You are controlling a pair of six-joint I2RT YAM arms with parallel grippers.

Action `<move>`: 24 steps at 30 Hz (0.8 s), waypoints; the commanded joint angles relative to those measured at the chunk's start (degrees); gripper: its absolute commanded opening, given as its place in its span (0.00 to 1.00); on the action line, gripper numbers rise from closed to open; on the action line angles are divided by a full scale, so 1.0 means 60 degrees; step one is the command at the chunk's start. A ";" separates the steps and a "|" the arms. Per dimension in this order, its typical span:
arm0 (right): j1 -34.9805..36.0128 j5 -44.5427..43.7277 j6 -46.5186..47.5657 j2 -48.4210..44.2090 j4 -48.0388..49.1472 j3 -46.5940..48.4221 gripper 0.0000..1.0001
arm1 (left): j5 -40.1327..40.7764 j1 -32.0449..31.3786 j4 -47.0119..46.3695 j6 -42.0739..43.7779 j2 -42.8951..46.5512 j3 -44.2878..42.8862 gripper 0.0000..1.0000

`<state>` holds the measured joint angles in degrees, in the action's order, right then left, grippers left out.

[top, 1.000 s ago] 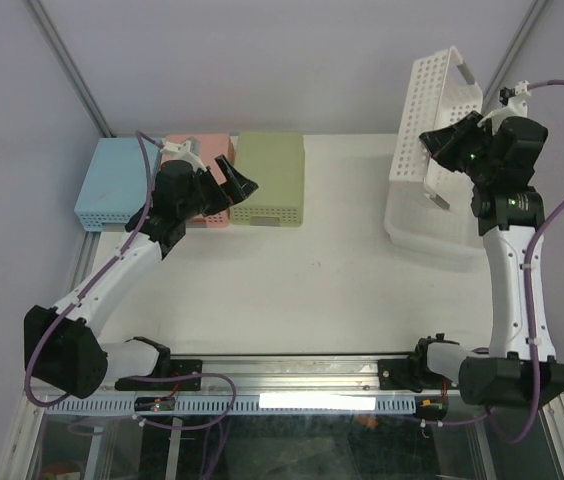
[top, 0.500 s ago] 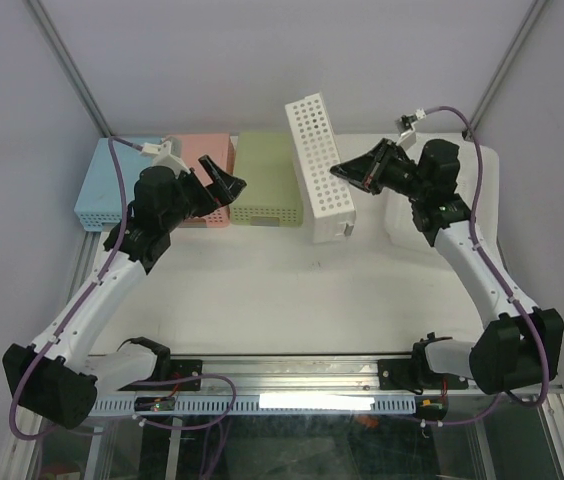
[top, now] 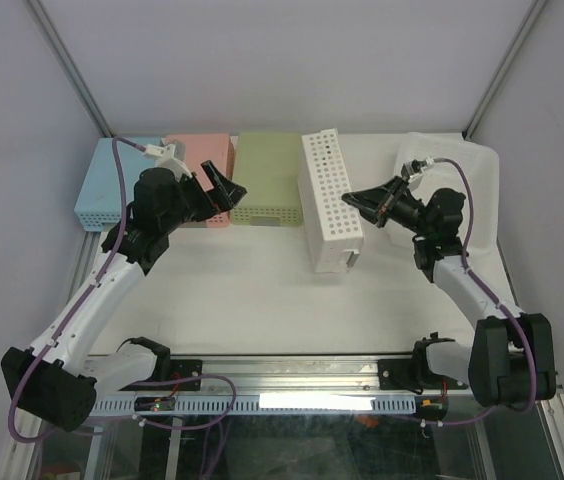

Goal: Turn the large container upside down

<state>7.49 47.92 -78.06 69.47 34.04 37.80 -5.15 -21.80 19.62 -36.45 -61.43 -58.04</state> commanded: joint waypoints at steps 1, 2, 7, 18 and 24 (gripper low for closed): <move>-0.0430 0.0112 -0.1586 -0.1282 0.2173 -0.0483 0.00 | -0.0477 -0.0076 -0.0120 0.0272 -0.0026 -0.0469 0.99; -0.0506 0.0039 -0.1749 -0.1446 0.2177 -0.0734 0.00 | -0.0527 -0.0084 -0.0118 0.0261 -0.0032 -0.0480 0.99; -0.0723 -0.0322 -0.2652 -0.2294 0.2441 -0.1746 0.00 | -0.0685 -0.0073 -0.0124 0.0245 -0.0110 -0.0438 0.99; -0.0882 -0.0995 -0.3466 -0.2283 0.2904 -0.2485 0.00 | -0.1209 -0.0080 -0.0338 0.0087 -0.0287 -0.0286 0.99; -0.0817 -0.1602 -0.3881 -0.2300 0.2678 -0.3001 0.00 | -0.1461 -0.0078 -0.0431 0.0067 -0.0513 -0.0272 0.99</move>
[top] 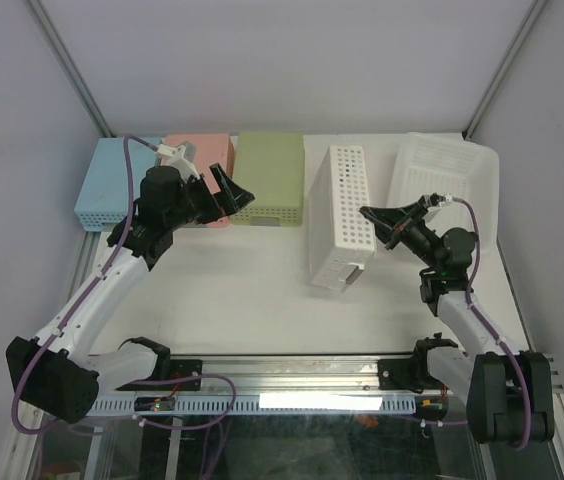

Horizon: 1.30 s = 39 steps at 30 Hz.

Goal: Turn the large container upside down

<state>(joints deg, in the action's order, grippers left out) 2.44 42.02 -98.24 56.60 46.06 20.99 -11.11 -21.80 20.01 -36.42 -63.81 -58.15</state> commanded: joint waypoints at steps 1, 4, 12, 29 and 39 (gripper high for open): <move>0.0043 -0.0712 -0.0568 -0.0196 0.0630 -0.0325 0.00 | -0.0483 -0.0080 -0.0494 0.0065 -0.0137 -0.0247 0.99; 0.0053 -0.0758 -0.0726 -0.0187 0.0633 -0.0635 0.00 | -0.0541 -0.0073 -0.0533 0.0079 -0.0211 -0.0249 0.99; 0.0007 -0.0951 -0.1300 -0.0248 0.0366 -0.1713 0.00 | -0.0681 -0.0074 -0.0610 0.0102 -0.0408 -0.0258 0.99; -0.0386 -0.0661 0.0065 -0.0966 -0.3064 -0.1756 0.25 | -0.0724 -0.0074 -0.0625 0.0299 -0.0351 -0.0132 0.99; -0.0453 -0.0747 0.1006 -0.1004 -0.4378 -0.1401 0.48 | -0.0819 -0.0074 -0.0625 0.0328 -0.0422 -0.0101 0.99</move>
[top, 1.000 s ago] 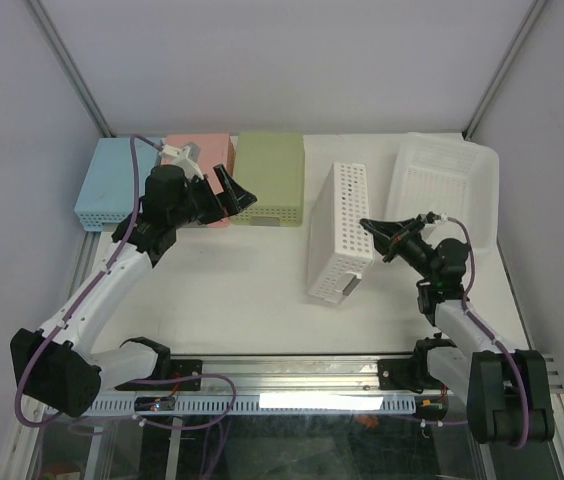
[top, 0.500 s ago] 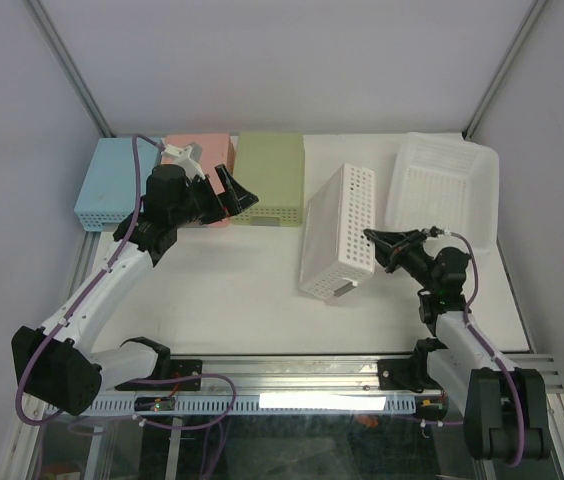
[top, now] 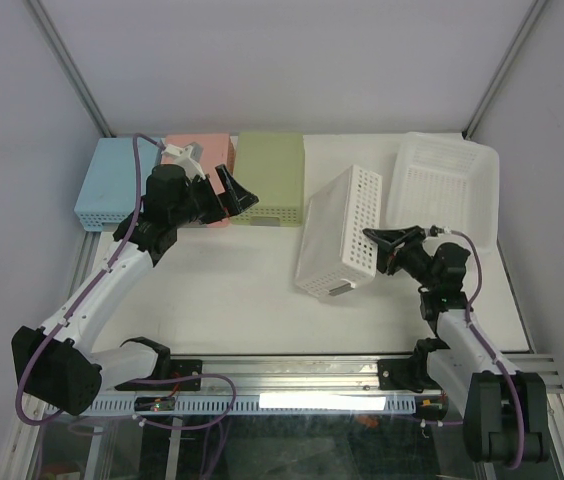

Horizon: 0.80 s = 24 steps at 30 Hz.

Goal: Turn the large container upside down

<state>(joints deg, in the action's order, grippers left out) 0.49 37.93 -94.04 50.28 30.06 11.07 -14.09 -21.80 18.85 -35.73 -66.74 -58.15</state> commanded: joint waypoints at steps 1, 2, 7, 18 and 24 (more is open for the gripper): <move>-0.0134 -0.0078 0.0439 0.0032 -0.1943 0.0336 0.50 | -0.0332 -0.0073 -0.0425 0.0212 0.0053 -0.0113 0.99; -0.0151 -0.0091 0.0605 0.0010 -0.2273 0.0449 0.52 | -0.0342 -0.0074 -0.0427 0.0212 0.0057 -0.0121 0.99; -0.0148 -0.0373 0.1648 -0.0048 -0.3989 0.1275 0.62 | -0.0391 -0.0077 -0.0461 0.0254 0.0025 -0.0121 0.99; -0.0154 -0.2920 0.4280 -0.0210 -0.8782 0.3543 0.88 | -0.0559 -0.0072 -0.0655 0.0243 -0.0163 -0.0032 0.99; -0.0143 -0.3572 0.4915 -0.0307 -0.9484 0.4043 0.89 | -0.0694 -0.0087 -0.0781 0.0173 -0.0190 0.0112 0.99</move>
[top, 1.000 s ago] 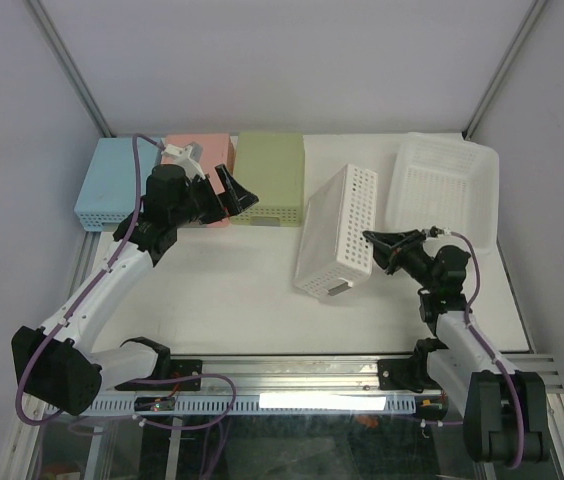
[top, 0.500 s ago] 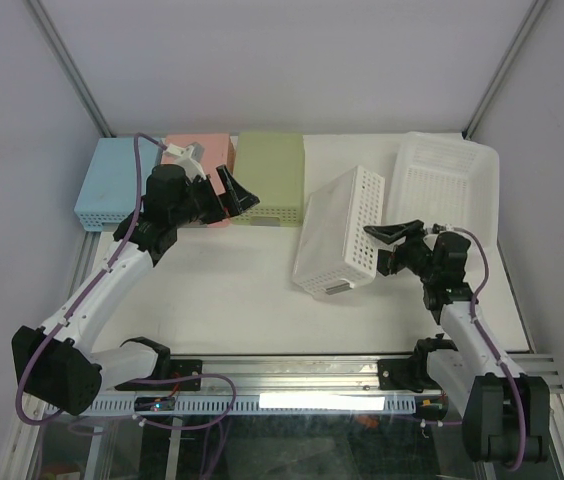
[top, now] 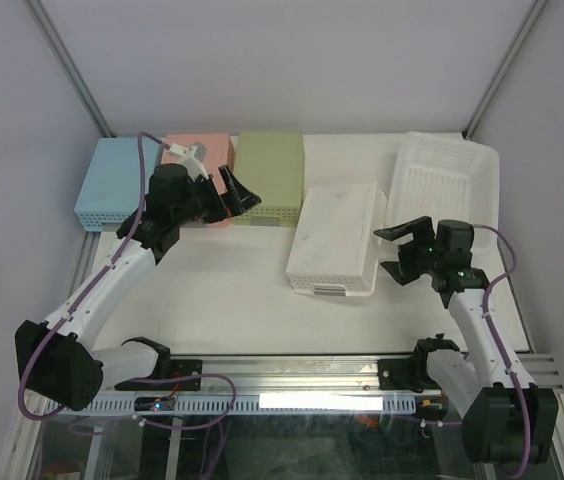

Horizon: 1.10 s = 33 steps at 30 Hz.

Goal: Turn the large container upside down

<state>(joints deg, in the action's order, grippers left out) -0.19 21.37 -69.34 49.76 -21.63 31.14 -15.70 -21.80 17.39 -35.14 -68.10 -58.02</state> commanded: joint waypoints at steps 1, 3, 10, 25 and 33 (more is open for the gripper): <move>-0.0041 -0.0906 0.0903 -0.0238 -0.0948 0.0817 0.89 | -0.0440 -0.0098 -0.0539 0.0070 0.0040 0.0108 0.99; -0.0042 -0.1019 0.1056 -0.0267 -0.1075 0.0972 0.89 | -0.0444 -0.0092 -0.0563 0.0056 0.0041 0.0138 0.99; -0.0042 -0.1525 0.1957 -0.0414 -0.1358 0.1693 0.89 | -0.0501 -0.0228 -0.0678 0.0020 -0.0054 0.0140 0.99; 0.0031 -0.0293 0.6464 -0.0524 -0.2157 0.2538 0.69 | 0.0765 -0.3073 -0.0659 0.0200 -0.1268 0.0275 0.99; 0.0079 0.0323 0.6197 -0.1124 -0.3802 0.1913 0.53 | 0.1032 -0.3948 -0.0685 -0.0013 -0.1568 0.1002 0.99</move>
<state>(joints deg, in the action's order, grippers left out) -0.14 19.79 -33.01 45.74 -38.85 43.99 -11.53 -43.64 15.79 -35.07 -77.60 -53.63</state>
